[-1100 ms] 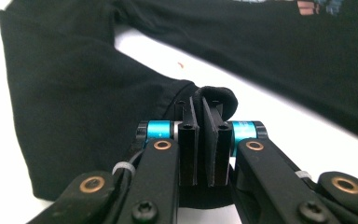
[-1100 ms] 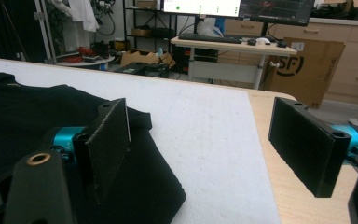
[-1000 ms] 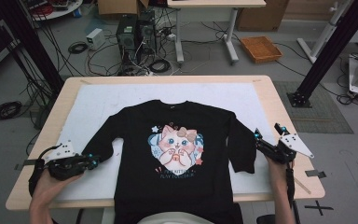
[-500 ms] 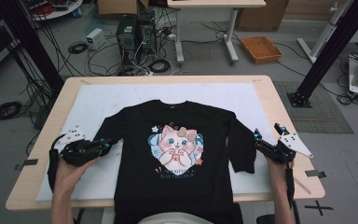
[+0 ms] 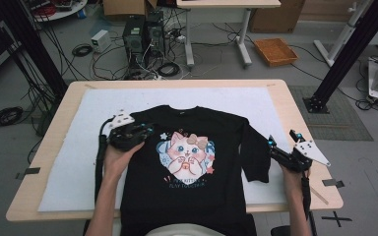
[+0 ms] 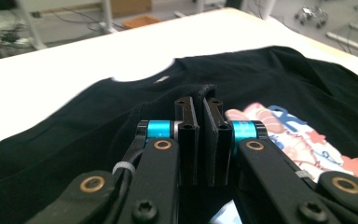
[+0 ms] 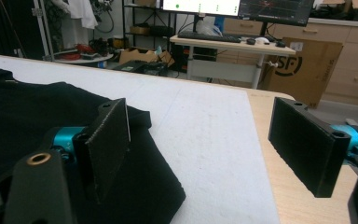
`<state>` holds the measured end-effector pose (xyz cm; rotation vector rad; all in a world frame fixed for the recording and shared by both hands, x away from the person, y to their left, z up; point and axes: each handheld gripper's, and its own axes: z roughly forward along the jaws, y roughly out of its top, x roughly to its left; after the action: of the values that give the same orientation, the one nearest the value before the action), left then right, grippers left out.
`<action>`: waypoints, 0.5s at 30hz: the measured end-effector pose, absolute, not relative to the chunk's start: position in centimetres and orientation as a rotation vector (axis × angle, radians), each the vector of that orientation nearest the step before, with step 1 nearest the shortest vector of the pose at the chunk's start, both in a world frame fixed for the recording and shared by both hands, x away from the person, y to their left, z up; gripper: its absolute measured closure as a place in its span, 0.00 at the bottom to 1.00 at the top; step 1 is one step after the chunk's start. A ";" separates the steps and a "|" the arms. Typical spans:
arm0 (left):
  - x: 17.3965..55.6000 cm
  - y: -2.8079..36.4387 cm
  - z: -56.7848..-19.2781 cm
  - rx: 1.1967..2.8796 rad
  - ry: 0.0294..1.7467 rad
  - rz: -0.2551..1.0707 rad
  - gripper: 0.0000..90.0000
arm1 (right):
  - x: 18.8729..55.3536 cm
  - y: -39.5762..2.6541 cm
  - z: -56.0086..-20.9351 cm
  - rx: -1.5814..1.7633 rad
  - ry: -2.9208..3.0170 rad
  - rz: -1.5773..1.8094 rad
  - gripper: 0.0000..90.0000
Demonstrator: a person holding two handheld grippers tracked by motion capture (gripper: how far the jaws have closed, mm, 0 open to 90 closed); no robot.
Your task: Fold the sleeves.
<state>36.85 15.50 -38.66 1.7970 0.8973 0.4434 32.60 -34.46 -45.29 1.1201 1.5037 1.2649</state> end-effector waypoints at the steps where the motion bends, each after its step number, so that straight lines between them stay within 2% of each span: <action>1: 37.1 14.8 -38.7 1.807 0.895 0.434 0.94 | 32.6 -34.4 -45.3 1.127 1.504 1.266 0.23; 10: 38.9 6.0 -39.7 1.940 0.780 0.337 0.94 | 32.6 -34.4 -45.3 1.127 1.508 1.264 0.23; 15: 39.5 2.6 -40.7 1.999 0.749 0.295 0.94 | 32.6 -34.4 -45.3 1.127 1.507 1.265 0.23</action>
<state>39.51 2.60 -40.67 1.9986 0.7491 0.2947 32.56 -34.37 -45.29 1.1267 1.5074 1.2653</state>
